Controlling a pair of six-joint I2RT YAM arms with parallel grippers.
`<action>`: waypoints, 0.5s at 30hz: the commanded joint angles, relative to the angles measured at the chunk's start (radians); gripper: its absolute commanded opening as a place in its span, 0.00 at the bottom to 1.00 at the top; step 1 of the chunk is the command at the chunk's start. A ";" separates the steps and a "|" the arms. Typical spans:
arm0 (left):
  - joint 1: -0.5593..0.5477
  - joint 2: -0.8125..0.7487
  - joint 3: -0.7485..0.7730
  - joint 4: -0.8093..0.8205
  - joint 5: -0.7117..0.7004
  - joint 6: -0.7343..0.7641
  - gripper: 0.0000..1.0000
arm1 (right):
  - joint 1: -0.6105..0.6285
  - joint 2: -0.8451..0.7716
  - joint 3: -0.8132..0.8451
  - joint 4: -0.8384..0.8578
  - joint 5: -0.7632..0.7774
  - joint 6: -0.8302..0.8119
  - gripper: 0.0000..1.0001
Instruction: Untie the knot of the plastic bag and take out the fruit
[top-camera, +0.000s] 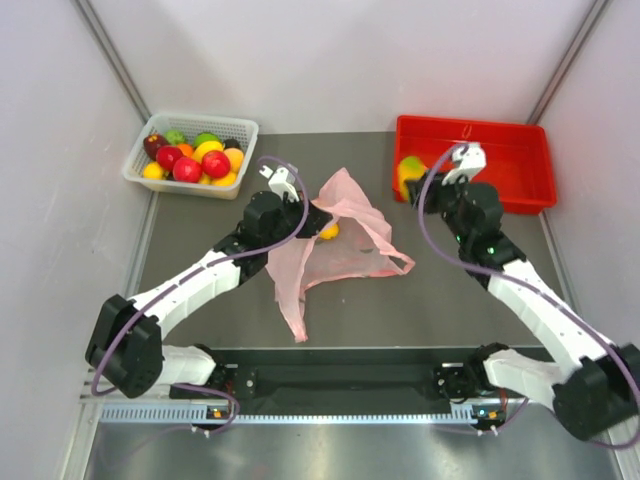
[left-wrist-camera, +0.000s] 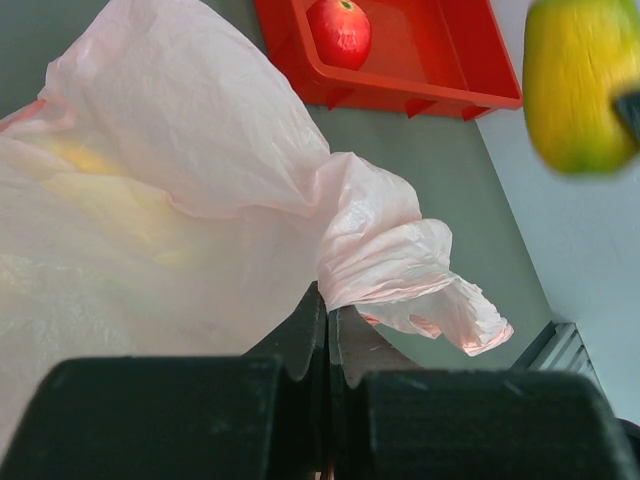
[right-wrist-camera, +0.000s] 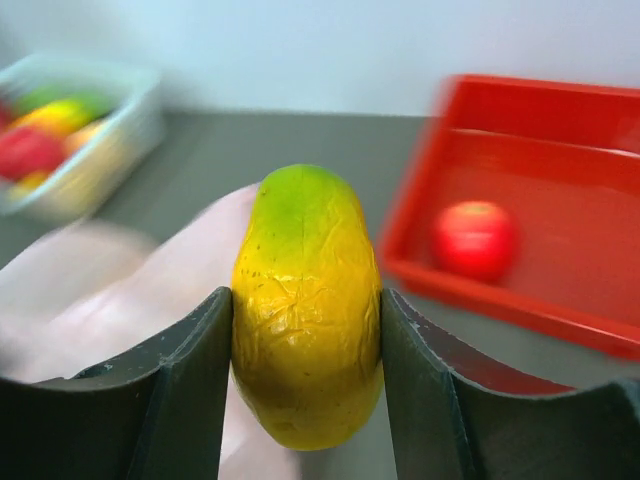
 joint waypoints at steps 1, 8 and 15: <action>0.001 -0.030 -0.010 0.051 0.008 0.006 0.00 | -0.109 0.163 0.108 0.079 0.443 0.078 0.00; 0.003 -0.038 -0.019 0.048 0.020 0.005 0.00 | -0.355 0.555 0.389 -0.026 0.469 0.229 0.00; 0.001 -0.053 -0.016 0.028 0.016 0.014 0.00 | -0.419 0.903 0.723 -0.192 0.318 0.192 0.00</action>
